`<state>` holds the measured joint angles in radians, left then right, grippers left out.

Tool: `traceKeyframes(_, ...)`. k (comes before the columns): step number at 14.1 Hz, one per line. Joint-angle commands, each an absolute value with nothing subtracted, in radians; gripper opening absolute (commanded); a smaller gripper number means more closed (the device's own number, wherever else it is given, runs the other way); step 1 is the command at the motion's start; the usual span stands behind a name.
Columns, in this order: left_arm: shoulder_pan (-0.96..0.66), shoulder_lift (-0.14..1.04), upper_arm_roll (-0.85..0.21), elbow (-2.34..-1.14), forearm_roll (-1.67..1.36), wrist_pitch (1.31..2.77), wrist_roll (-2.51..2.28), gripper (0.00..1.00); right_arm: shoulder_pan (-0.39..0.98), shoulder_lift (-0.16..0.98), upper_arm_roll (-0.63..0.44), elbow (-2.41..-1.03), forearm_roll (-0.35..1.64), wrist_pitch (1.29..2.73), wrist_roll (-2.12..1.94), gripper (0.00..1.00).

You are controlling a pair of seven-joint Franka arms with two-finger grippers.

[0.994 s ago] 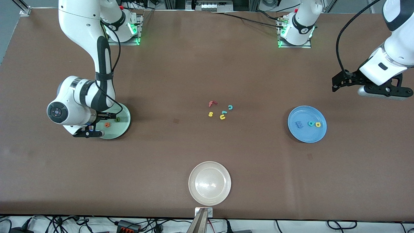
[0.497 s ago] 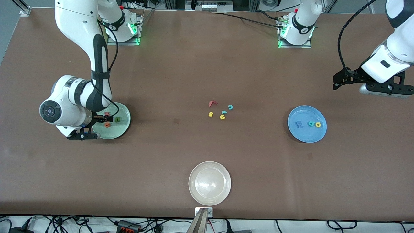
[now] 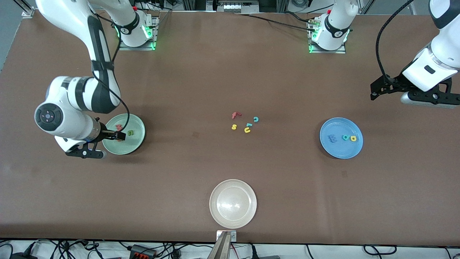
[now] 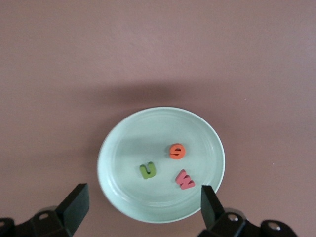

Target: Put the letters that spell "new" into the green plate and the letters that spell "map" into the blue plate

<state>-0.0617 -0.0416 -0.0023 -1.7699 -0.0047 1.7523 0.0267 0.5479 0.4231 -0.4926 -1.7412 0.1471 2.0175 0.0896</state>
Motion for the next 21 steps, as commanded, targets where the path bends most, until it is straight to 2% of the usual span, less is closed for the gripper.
traceKeyframes(1, -0.067, -0.028, 0.000, -1.738, -0.006, 1.729, 0.018, 1.00, 0.375, 0.304, -0.329, -1.677, 0.077, 1.900, 0.123, 1.00)
traceKeyframes(4, -0.066, -0.028, -0.005, -1.738, -0.006, 1.727, 0.018, 1.00, 0.169, 0.287, -0.183, -1.490, 0.066, 1.712, 0.121, 1.00)
traceKeyframes(8, -0.064, -0.029, -0.005, -1.738, -0.008, 1.714, 0.018, 1.00, -0.003, 0.158, -0.059, -1.474, -0.003, 1.684, 0.112, 1.00)
traceKeyframes(12, -0.064, -0.028, -0.006, -1.738, -0.008, 1.713, 0.017, 1.00, -0.017, 0.110, -0.070, -1.467, -0.008, 1.631, 0.086, 1.00)
traceKeyframes(15, -0.064, -0.028, -0.006, -1.738, -0.008, 1.713, 0.011, 1.00, -0.009, 0.104, -0.133, -1.466, -0.002, 1.632, -0.012, 1.00)
traceKeyframes(17, -0.066, -0.028, -0.006, -1.738, -0.008, 1.713, 0.011, 1.00, -0.021, 0.081, -0.118, -1.488, -0.006, 1.631, -0.015, 1.00)
traceKeyframes(19, -0.066, -0.028, -0.006, -1.738, -0.008, 1.713, 0.011, 1.00, -0.093, 0.072, -0.045, -1.496, -0.008, 1.632, -0.017, 1.00)
traceKeyframes(21, -0.066, -0.028, -0.006, -1.738, -0.008, 1.713, 0.011, 1.00, -0.098, 0.064, -0.037, -1.509, -0.009, 1.629, -0.014, 1.00)
